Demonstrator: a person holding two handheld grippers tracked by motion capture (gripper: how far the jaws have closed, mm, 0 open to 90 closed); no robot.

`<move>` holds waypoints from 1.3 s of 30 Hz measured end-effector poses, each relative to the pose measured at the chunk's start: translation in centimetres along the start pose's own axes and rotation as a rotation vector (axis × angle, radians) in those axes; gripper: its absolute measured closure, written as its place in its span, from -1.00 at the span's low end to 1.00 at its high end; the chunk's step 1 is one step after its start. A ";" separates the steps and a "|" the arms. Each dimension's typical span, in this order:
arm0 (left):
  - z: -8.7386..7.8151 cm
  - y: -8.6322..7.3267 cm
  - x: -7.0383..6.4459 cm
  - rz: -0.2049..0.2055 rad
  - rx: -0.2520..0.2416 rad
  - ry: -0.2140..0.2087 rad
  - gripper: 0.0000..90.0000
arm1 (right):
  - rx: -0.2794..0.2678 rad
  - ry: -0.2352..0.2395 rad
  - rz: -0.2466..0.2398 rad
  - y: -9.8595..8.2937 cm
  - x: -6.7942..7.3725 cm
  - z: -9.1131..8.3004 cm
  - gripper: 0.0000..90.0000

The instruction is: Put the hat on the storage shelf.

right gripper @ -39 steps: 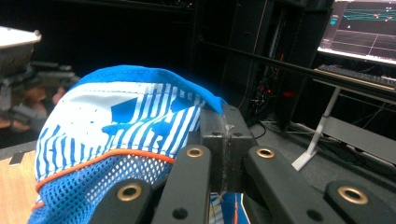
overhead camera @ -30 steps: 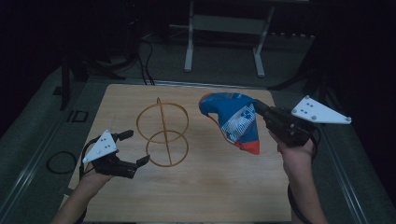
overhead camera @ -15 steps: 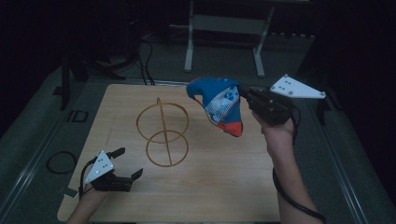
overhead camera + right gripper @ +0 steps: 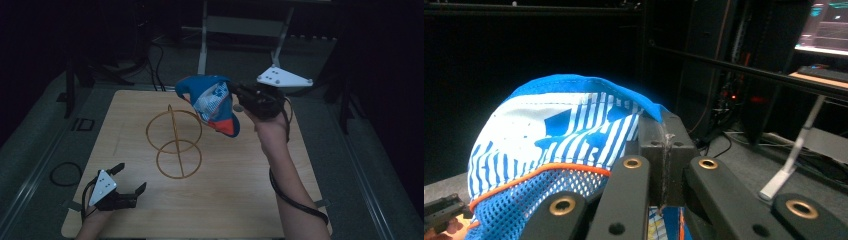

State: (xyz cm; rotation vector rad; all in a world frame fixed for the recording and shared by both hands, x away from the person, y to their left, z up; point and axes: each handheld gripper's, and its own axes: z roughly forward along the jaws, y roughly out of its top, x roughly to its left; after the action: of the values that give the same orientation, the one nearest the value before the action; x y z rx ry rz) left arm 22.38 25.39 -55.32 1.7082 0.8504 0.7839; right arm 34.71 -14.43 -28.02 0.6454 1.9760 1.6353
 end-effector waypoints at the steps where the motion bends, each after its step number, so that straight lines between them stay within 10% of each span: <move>1: -0.1 0.0 0.1 -0.006 -0.003 0.003 -0.94 | 0.005 0.005 -0.002 0.1 0.3 0.5 0.99; 24: -0.8 -0.3 0.5 -0.038 -0.041 0.019 -0.93 | 0.155 0.240 -0.120 -0.9 8.9 9.5 0.99; 39: -0.7 -0.3 0.7 -0.056 -0.046 0.008 -0.91 | 0.237 0.278 -0.145 -3.2 10.1 11.5 0.99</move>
State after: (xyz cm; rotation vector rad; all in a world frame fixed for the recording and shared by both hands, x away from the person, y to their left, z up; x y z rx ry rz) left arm 22.08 26.40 -55.39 1.6349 0.8753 0.7669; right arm 34.16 0.06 -33.71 0.3613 2.3809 1.4814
